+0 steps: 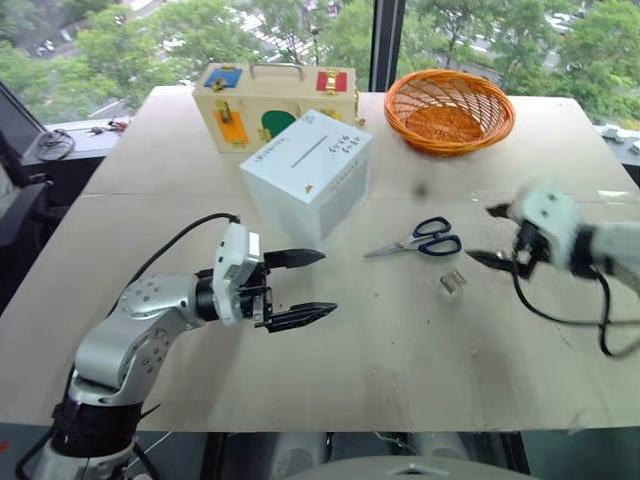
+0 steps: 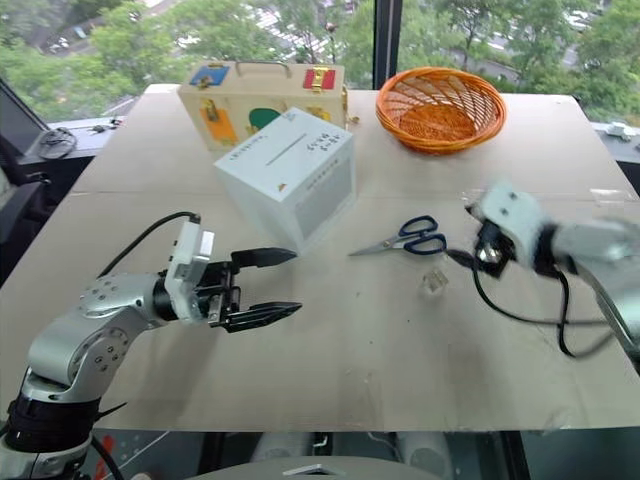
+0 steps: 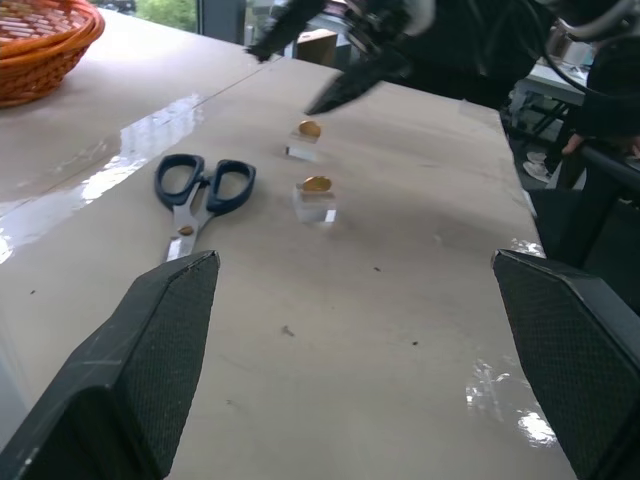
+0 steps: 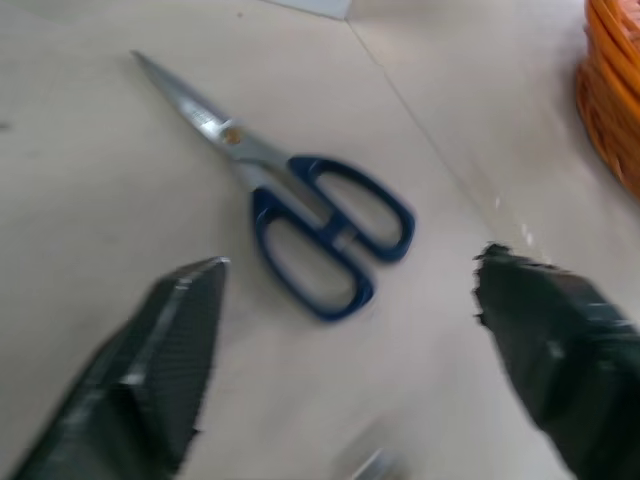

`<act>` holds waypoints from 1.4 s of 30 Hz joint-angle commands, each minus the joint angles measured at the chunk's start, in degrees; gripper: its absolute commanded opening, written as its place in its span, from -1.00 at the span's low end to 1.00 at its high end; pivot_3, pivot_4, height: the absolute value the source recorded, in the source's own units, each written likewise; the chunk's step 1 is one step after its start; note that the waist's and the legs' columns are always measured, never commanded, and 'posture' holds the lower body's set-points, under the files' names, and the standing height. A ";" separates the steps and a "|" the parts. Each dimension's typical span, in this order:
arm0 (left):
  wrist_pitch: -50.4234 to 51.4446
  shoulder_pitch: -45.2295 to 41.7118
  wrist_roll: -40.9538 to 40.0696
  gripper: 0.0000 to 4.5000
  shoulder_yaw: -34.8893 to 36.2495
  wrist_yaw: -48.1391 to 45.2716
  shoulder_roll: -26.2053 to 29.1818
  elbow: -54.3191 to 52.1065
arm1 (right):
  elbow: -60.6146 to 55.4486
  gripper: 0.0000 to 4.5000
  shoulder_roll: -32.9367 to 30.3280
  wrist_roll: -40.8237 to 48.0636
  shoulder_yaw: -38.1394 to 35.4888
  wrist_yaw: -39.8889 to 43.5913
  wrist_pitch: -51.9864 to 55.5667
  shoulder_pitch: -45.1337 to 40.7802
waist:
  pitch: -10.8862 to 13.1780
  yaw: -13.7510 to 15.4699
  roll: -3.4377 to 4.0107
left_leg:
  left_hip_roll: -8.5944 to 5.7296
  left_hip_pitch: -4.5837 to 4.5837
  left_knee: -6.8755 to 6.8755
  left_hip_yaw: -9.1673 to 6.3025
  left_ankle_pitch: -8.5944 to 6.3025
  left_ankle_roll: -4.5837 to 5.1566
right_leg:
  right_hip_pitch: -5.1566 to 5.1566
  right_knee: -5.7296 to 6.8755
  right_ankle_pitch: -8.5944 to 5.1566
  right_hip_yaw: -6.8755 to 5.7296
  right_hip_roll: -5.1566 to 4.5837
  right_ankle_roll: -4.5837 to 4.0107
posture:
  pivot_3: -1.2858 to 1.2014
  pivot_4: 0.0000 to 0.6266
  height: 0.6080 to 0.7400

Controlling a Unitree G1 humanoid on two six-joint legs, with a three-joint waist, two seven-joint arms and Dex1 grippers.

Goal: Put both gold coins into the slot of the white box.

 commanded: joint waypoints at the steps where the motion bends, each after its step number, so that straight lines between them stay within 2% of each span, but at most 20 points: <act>1: -1.13 0.77 -0.15 1.00 0.41 1.07 -0.37 -2.37 | 10.77 0.65 2.36 -6.57 5.61 5.47 -7.16 -6.63 | 0.00 0.14 0.00 | 0.00 -0.01 -0.01 0.01 0.00 -0.01 | -0.02 0.00 0.00 0.00 0.01 0.01 | 0.03 -0.52 1.00; 4: -1.24 2.05 -0.23 1.00 0.78 1.74 -0.36 -3.40 | 19.72 0.65 4.98 -10.47 8.82 9.06 -12.70 -11.33 | 0.01 0.16 0.00 | -0.01 -0.10 -0.09 0.04 -0.01 -0.01 | -0.11 -0.05 0.11 0.01 0.00 0.26 | 0.03 -0.52 1.00; 11: -1.13 5.16 -0.72 1.00 2.18 3.87 -0.24 -6.08 | 39.10 0.65 11.84 -18.60 13.73 14.63 -24.06 -21.44 | 0.05 -0.51 0.02 | 0.01 -0.03 -0.05 0.09 -0.01 -0.01 | -0.08 -0.01 0.04 0.06 0.00 0.11 | 0.03 -0.52 1.00; 25: -2.67 7.79 -0.54 1.00 2.82 5.69 -0.49 -7.24 | 61.04 0.65 21.02 -27.90 15.53 18.30 -36.32 -29.08 | 0.06 -0.62 0.04 | 0.04 0.08 0.02 0.11 0.01 -0.03 | -0.09 0.27 0.01 0.12 0.00 0.03 | 0.03 -0.52 1.00; 29: -2.99 8.22 -0.53 1.00 3.10 6.10 -0.40 -7.19 | 64.18 0.11 21.86 -29.04 15.29 20.26 -37.53 -30.23 | 0.05 -0.62 0.04 | 0.04 0.14 0.03 0.12 0.01 -0.03 | -0.06 0.30 0.01 0.14 -0.01 0.02 | 0.03 -0.52 1.00; 32: -3.31 8.56 -0.48 1.00 2.99 6.38 -0.35 -7.32 | 64.40 -0.51 22.20 -29.23 14.84 21.36 -37.75 -30.71 | 0.05 -0.65 0.06 | 0.06 0.20 0.06 0.12 0.01 -0.03 | 0.01 0.31 0.02 0.14 -0.01 0.01 | 0.03 -0.52 1.00; 42: -4.07 8.12 -0.22 1.00 2.18 6.57 -0.41 -6.81 | 66.21 -0.51 23.46 -30.49 13.93 21.06 -38.09 -31.04 | 0.03 -0.65 0.04 | 0.06 0.26 0.09 0.09 0.02 -0.04 | 0.09 0.33 0.03 0.12 -0.03 -0.01 | 0.03 -0.52 1.00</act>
